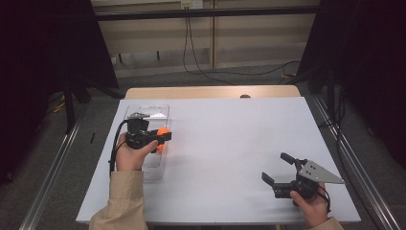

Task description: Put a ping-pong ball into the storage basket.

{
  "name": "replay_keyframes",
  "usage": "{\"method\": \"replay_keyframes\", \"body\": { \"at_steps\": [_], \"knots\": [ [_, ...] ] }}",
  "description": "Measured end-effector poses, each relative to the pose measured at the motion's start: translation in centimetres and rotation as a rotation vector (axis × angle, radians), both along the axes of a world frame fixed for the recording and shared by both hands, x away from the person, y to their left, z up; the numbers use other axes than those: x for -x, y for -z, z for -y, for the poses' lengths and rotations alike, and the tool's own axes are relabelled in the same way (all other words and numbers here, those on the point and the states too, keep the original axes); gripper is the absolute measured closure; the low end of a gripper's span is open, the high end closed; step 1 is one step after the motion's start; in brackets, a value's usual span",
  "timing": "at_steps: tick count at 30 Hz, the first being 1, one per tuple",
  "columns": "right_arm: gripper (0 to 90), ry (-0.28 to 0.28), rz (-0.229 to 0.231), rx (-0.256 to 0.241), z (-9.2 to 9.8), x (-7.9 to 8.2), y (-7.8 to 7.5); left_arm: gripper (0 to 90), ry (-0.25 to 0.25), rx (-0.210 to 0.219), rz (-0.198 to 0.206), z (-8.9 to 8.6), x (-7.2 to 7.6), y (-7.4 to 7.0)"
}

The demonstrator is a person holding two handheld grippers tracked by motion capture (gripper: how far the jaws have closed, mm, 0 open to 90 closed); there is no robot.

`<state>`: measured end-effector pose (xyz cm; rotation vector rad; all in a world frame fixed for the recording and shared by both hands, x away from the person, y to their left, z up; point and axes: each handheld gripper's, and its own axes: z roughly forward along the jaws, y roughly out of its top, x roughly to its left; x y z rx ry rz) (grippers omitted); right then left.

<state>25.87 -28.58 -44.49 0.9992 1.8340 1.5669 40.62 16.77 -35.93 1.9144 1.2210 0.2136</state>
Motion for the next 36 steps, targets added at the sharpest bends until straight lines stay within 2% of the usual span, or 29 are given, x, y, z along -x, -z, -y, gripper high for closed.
{"method": "replay_keyframes", "body": {
  "at_steps": [24,36],
  "knots": [
    [1.8,-0.004,0.001,0.000,-0.1,0.0,0.0,50.8,-0.045,-0.016,0.008,-1.5,0.0,0.2],
    [1.8,-0.005,0.002,-0.001,-0.1,0.0,0.0,50.8,-0.074,-0.032,0.028,-2.2,0.2,0.4]
  ]
}}
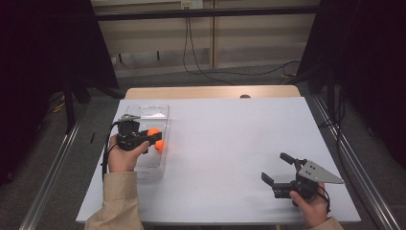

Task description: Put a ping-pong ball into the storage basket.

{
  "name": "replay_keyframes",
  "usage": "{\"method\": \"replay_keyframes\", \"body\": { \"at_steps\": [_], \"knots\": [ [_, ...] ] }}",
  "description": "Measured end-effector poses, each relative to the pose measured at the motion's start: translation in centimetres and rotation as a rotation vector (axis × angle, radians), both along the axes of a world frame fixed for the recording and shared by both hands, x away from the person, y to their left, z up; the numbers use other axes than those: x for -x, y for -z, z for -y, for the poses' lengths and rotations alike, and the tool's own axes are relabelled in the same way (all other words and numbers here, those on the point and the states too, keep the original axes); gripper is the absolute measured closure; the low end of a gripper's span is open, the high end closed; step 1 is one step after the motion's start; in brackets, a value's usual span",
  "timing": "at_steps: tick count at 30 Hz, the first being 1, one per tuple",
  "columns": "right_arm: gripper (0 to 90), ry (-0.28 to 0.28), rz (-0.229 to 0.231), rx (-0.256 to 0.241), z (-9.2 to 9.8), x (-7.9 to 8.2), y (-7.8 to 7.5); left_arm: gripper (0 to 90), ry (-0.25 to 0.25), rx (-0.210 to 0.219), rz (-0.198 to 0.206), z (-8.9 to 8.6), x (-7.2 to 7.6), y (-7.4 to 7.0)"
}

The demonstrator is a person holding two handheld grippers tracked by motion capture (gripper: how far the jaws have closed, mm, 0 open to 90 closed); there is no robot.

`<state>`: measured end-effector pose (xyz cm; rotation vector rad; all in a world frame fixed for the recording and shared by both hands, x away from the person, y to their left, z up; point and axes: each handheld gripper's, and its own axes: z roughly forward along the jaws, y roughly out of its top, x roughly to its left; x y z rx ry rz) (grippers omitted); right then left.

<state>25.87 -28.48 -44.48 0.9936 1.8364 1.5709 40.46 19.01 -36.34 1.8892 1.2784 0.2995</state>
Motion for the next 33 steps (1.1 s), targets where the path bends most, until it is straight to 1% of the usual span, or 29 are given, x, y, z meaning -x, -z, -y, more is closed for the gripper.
{"method": "replay_keyframes", "body": {
  "at_steps": [3,4,14,33],
  "knots": [
    [1.8,0.001,0.000,0.000,0.0,0.0,0.0,50.8,-0.001,-0.007,-0.002,-0.2,0.0,0.1],
    [1.8,0.000,0.000,0.000,0.0,0.0,0.0,50.8,-0.003,0.001,-0.002,-0.2,0.0,0.2],
    [1.8,-0.003,0.001,-0.001,-0.1,-0.1,0.0,50.8,-0.021,-0.005,0.003,-0.8,0.2,0.6],
    [1.8,-0.006,0.001,0.001,-0.2,-0.2,0.0,50.7,-0.045,-0.022,0.029,-1.5,0.4,1.2]
  ]
}}
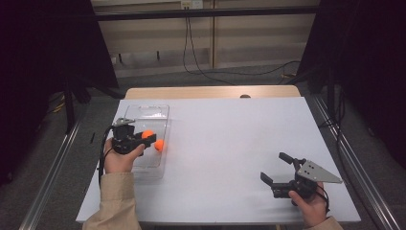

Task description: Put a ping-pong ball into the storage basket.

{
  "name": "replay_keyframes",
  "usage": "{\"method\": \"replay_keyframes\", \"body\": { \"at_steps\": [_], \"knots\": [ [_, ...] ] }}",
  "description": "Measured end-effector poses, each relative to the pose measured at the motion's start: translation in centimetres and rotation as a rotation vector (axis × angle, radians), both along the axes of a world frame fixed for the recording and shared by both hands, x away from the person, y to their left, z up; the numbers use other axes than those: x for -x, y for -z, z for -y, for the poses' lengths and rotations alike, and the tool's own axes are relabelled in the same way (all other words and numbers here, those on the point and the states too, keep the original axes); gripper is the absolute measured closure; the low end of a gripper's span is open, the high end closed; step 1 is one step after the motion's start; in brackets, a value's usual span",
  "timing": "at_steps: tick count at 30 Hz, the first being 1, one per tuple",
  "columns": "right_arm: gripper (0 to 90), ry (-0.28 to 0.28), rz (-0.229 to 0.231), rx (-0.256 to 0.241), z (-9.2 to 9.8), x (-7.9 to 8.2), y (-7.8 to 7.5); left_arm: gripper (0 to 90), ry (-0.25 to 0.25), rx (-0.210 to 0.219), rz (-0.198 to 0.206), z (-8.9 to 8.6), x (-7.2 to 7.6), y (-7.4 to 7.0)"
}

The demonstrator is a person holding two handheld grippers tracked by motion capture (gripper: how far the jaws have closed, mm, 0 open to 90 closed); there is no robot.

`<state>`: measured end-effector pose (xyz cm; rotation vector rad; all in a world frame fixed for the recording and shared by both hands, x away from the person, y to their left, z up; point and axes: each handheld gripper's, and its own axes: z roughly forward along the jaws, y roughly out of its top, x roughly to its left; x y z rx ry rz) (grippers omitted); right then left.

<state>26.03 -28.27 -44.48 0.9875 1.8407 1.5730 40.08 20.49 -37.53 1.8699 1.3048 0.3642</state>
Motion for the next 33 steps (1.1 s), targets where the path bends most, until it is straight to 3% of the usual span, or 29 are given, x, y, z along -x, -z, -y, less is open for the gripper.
{"method": "replay_keyframes", "body": {
  "at_steps": [33],
  "knots": [
    [1.8,-0.005,-0.002,0.000,-0.09,-0.06,0.04,50.5,-0.047,-0.022,0.012,-0.99,0.15,0.89]
  ]
}}
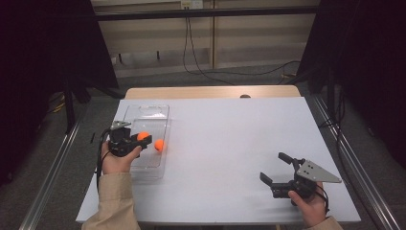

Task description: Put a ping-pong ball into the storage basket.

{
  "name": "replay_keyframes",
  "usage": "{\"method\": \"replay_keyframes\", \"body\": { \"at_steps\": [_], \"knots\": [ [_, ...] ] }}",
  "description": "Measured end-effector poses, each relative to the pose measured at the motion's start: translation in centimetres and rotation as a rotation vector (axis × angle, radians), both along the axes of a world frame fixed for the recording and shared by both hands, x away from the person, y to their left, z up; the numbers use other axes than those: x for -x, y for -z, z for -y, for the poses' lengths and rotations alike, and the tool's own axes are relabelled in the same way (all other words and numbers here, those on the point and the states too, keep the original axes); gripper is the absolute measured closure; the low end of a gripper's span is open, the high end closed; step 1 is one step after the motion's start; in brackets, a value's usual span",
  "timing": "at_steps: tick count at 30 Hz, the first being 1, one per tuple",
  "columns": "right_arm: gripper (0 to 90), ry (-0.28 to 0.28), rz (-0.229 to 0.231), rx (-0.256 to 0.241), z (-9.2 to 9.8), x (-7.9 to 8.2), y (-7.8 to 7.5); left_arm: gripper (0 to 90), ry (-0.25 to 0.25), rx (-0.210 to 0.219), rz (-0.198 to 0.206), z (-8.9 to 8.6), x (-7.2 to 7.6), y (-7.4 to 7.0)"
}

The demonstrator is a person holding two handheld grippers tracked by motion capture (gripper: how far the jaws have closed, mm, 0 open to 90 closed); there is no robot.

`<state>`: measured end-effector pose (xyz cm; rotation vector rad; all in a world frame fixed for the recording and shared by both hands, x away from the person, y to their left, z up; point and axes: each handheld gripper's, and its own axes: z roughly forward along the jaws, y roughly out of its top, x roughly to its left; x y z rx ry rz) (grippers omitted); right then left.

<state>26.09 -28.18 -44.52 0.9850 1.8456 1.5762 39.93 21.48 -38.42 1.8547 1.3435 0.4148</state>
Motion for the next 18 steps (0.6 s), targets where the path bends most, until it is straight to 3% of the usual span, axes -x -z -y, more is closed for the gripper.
{"method": "replay_keyframes", "body": {
  "at_steps": [6,18],
  "knots": [
    [1.8,0.000,0.001,-0.001,0.02,0.02,-0.02,50.2,-0.011,-0.004,0.006,-0.15,0.02,0.00],
    [1.9,-0.003,0.002,0.002,-0.05,0.05,-0.06,38.4,-0.011,-0.001,0.024,-0.06,0.19,-0.18]
  ]
}}
